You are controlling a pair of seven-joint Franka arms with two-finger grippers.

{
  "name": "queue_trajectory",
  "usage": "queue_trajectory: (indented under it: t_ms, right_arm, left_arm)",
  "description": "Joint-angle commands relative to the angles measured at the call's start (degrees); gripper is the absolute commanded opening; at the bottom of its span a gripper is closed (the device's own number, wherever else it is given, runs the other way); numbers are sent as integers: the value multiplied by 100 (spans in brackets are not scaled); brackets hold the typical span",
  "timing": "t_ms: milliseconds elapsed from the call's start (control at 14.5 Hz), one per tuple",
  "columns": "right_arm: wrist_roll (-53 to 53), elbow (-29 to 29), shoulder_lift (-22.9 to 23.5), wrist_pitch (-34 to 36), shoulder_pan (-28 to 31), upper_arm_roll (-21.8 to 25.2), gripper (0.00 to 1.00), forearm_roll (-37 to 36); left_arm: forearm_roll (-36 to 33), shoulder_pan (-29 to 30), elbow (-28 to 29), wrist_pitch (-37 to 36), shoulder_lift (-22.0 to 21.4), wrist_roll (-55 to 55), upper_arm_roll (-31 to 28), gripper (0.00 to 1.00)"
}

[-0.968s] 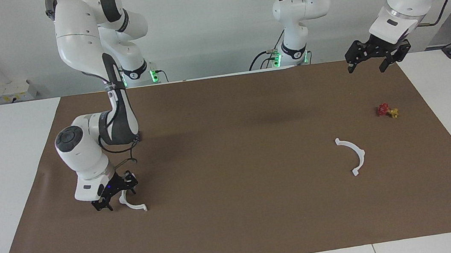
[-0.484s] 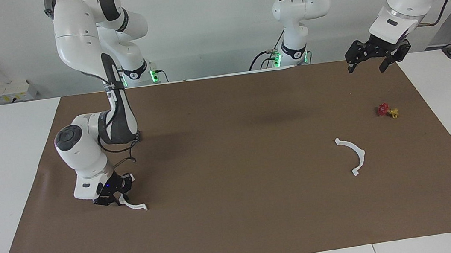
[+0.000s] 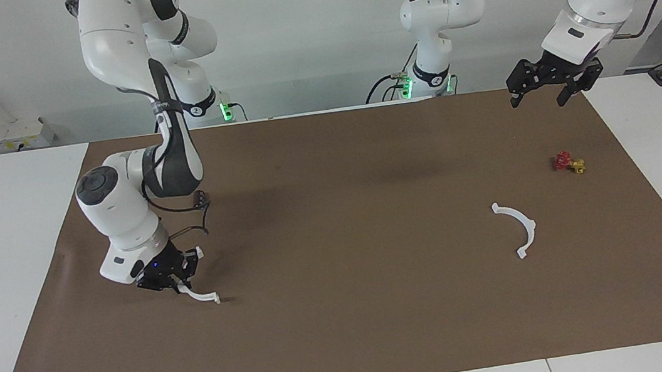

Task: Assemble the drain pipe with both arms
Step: 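Grasp the white clamp half near the right gripper and lift it, then carry the clamp half toward the center while the left gripper grasps the other half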

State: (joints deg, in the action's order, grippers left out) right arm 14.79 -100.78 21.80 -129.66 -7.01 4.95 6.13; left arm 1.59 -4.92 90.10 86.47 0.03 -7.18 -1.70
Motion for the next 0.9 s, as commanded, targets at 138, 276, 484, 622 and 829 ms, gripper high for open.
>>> queue_trajectory:
  t_ms: [138, 276, 484, 622, 829]
  right_arm:
    - [-2887, -126, -756, 898, -1106, -20, 0, -989]
    - [-3533, -179, -774, 881, -1450, -37, 0, -999]
    - [-3666, -223, -591, 759, -2065, -64, 0, -912]
    - [-4044, -232, -458, 461, -2295, -73, 0, -894]
    - [-4316, -223, -169, 127, -2629, -99, 0, -657]
  left_arm:
    - [-107, 8, 69, -33, -82, 50, 3, 100]
    - [-107, 8, 69, -33, -91, 50, 3, 100]
    - [-107, 43, 87, -139, -117, 59, -6, 100]
    - [-107, 79, 96, -139, -117, 85, -6, 100]
    - [-89, 149, 165, 98, -126, 15, -6, 100]
